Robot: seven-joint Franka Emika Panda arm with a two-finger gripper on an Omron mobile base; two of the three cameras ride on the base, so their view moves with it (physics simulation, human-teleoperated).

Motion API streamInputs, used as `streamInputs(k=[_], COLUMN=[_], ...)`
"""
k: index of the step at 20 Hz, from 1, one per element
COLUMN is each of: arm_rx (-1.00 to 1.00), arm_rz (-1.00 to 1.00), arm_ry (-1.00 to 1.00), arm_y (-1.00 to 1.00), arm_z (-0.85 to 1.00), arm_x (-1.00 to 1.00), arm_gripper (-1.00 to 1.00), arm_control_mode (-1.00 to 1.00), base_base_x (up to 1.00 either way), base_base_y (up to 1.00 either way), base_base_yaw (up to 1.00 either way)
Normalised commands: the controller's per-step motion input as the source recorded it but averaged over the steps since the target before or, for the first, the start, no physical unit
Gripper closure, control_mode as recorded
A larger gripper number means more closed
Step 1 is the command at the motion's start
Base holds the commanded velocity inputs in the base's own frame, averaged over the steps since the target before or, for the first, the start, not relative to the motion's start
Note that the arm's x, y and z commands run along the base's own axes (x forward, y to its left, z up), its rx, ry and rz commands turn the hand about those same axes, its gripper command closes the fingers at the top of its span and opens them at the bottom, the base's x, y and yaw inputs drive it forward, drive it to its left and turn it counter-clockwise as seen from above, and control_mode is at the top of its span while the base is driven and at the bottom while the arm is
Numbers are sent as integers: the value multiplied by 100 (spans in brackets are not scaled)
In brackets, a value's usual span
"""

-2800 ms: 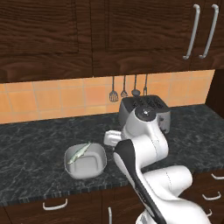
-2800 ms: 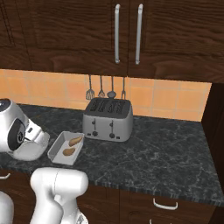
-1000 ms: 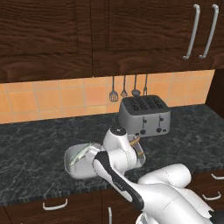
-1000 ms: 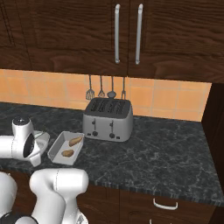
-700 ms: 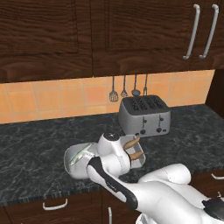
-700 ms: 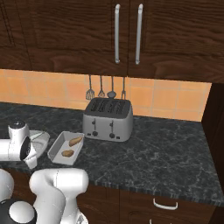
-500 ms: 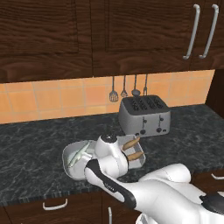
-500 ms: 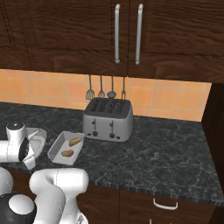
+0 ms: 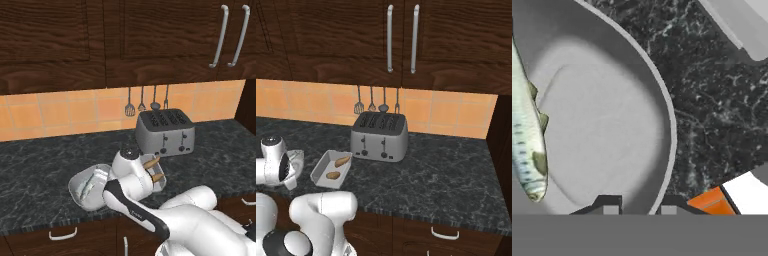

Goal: Take the meat container that has the fish and place it on the second highest rack of the freezer. Then take the vegetable container that has the sweet potatos and place it on the highest rack of the freezer.

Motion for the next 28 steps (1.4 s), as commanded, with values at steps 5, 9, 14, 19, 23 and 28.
streamInputs(k=[5,9,14,19,23,28], arm_rx=[2,2,5,3,0,1], arm_rz=[1,0,0,0,-3,-9], arm_ry=[-26,-9,-2,2,2,4], arm_y=[16,20,2,-16,-46,-57], arm_z=[82,70,95,100,87,62], arm_x=[-57,-8,0,-19,-69,-52], arm_gripper=[100,100,100,100,100,100], arm_control_mode=[-100,-100,-100,-100,-100,-100], base_base_x=[0,0,0,0,0,0], base_base_y=[0,0,0,0,0,0], base_base_yaw=[0,0,0,0,0,0])
